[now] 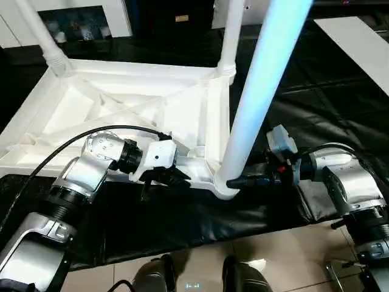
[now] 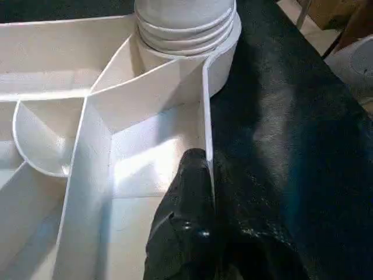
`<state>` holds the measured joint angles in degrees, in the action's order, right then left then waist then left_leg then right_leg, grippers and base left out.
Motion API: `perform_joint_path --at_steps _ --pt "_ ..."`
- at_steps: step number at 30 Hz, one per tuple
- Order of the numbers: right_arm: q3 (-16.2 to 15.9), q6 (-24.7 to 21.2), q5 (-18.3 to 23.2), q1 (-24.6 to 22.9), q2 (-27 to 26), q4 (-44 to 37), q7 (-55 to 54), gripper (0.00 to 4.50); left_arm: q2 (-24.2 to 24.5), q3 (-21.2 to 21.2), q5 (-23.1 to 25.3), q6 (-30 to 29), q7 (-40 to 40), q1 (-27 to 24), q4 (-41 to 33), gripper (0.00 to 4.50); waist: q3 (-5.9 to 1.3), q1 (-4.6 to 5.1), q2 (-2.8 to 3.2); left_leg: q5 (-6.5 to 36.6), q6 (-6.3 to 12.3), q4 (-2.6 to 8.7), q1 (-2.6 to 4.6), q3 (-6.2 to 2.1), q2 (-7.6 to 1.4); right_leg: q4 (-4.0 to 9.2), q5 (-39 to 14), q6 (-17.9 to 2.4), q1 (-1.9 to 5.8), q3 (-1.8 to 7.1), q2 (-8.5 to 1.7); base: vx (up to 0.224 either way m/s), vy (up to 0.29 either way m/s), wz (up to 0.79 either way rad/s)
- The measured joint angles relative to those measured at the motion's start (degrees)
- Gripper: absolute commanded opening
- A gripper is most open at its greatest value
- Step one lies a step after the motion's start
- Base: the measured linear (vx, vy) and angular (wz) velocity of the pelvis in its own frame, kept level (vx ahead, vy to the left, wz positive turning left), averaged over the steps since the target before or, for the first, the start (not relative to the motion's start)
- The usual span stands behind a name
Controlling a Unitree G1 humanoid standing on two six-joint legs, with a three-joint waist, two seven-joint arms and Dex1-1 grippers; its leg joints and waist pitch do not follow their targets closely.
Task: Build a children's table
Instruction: Rotate leg to tighten
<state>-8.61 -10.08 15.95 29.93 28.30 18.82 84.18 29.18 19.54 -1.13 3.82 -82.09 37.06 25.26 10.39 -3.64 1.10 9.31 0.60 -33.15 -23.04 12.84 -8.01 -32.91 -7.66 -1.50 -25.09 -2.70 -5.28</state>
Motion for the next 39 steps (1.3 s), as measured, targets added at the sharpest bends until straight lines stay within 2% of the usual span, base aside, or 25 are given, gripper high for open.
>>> perform_joint_path --at_steps 3,7,8,11,13,15,17,22,23,26,29,32,34,39 --pt "0.45 -1.61 0.21 -0.89 0.02 -1.3 -1.3 1.97 -0.31 -0.32 -0.02 -1.18 0.81 -0.06 -0.12 0.0 0.0 -0.01 0.0 0.0 0.0 -0.06 0.01 0.0 0.0 -0.03 -0.01 0.01 0.03 0.04 0.0 0.0 0.0 0.0" --pt "2.45 -5.59 -0.09 -3.45 -2.12 -5.26 -9.8 1.95 -1.78 -1.28 0.82 -8.06 6.04 -0.6 -2.91 0.0 0.0 0.34 0.0 -0.01 -0.01 -0.14 0.09 0.01 0.0 -0.05 -0.17 0.27 0.06 0.11 0.0 0.0 0.0 0.0" --pt "3.31 -6.28 -0.84 -3.73 -3.36 -5.89 -13.26 1.95 -2.36 -2.05 1.11 -10.65 8.25 -0.96 -3.75 0.0 0.0 0.54 0.0 -0.03 -0.04 -0.16 0.09 0.0 0.0 -0.05 -0.29 0.47 0.05 0.12 0.0 0.0 0.0 0.0" --pt "6.21 -7.85 -2.73 -4.99 -7.98 -7.42 -24.19 1.94 -4.93 -3.76 2.71 -16.96 14.67 -1.3 -5.74 0.0 0.01 2.05 -0.03 -0.04 -0.06 -0.37 0.1 -0.01 0.0 -0.03 -0.36 0.57 0.02 0.16 0.0 0.0 0.0 0.0" --pt "7.74 -9.37 -3.92 -5.13 -10.63 -8.21 -31.68 1.94 -7.69 -4.28 3.19 -22.01 19.52 -1.6 -7.53 0.0 0.01 3.02 -0.03 -0.03 -0.05 -0.42 0.11 -0.03 0.0 0.13 -0.47 0.64 0.01 0.14 -0.01 0.0 0.0 0.0" --pt "9.08 -10.66 -5.34 -5.13 -13.5 -8.97 -37.91 1.93 -10.42 -5.15 3.84 -25.42 23.74 -1.6 -8.13 0.0 0.01 3.46 -0.03 -0.03 -0.05 -0.39 0.09 -0.03 0.0 0.27 -0.47 0.64 0.02 0.13 -0.01 0.0 0.0 0.0" --pt "10.93 -12.14 -7.57 -4.89 -18.39 -9.73 -47.42 1.93 -14.69 -6.03 5.67 -29.3 29.79 -0.98 -8.21 0.0 0.02 3.53 -0.01 -0.03 -0.05 -0.39 0.07 -0.03 0.01 0.39 -0.48 0.65 0.02 0.11 -0.01 0.0 0.0 0.0" --pt "13.03 -12.97 -11.8 -2.4 -26.15 -8.66 -63.43 1.93 -21.38 -6.45 8.5 -34.0 40.24 0.75 -7.47 0.0 0.05 3.82 0.05 -0.03 -0.05 -0.06 -0.06 -0.04 0.07 1.41 -0.49 0.68 0.08 0.01 -0.01 0.0 0.0 0.0" --pt "13.55 -12.83 -11.87 -1.87 -27.5 -8.09 -65.7 2.49 -22.16 -6.41 8.77 -34.65 41.54 0.91 -7.47 0.0 0.06 3.84 0.07 -0.03 -0.05 0.04 -0.06 -0.03 0.08 1.65 -0.49 0.67 0.14 0.0 0.0 0.0 0.0 0.0" --pt "14.79 -11.51 -11.86 -1.11 -30.28 -7.12 -69.34 2.63 -23.12 -6.25 8.83 -35.76 43.18 1.34 -7.67 0.0 0.06 3.96 0.07 -0.03 -0.03 0.21 -0.13 -0.01 0.17 2.04 -0.48 0.65 0.14 0.06 -0.01 0.0 0.0 0.0" --pt "14.94 -10.95 -11.57 -1.17 -30.22 -7.2 -69.18 3.01 -23.01 -6.11 8.83 -36.42 43.09 1.42 -8.38 0.0 0.06 3.88 0.07 -0.02 0.09 0.21 -0.12 0.03 0.21 1.96 -0.36 0.47 0.12 0.13 0.0 0.0 0.0 0.0" --pt "14.27 -10.2 -11.05 -2.22 -27.99 -7.95 -64.88 3.15 -21.95 -5.46 8.74 -36.16 42.02 1.41 -9.19 0.0 0.05 3.57 0.07 0.03 0.25 0.23 -0.06 0.03 0.21 1.74 0.11 -0.11 0.09 0.1 0.0 0.019 -0.002 0.01" --pt "13.0 -9.27 -10.47 -2.77 -24.6 -8.01 -60.47 3.44 -20.15 -4.67 8.52 -34.25 40.2 1.19 -9.38 0.0 0.05 3.51 0.07 0.05 0.26 0.37 -0.05 0.02 0.21 1.69 0.29 -0.11 0.02 0.06 0.0 0.0 0.0 0.0" --pt "11.39 -7.45 -7.83 -3.39 -17.34 -7.29 -48.16 3.82 -15.12 -3.87 7.49 -28.57 35.6 -0.12 -10.04 0.0 0.06 3.46 0.07 0.04 0.25 0.61 -0.03 -0.01 0.14 1.48 0.85 0.07 -0.15 -0.05 0.02 0.0 0.0 0.0"
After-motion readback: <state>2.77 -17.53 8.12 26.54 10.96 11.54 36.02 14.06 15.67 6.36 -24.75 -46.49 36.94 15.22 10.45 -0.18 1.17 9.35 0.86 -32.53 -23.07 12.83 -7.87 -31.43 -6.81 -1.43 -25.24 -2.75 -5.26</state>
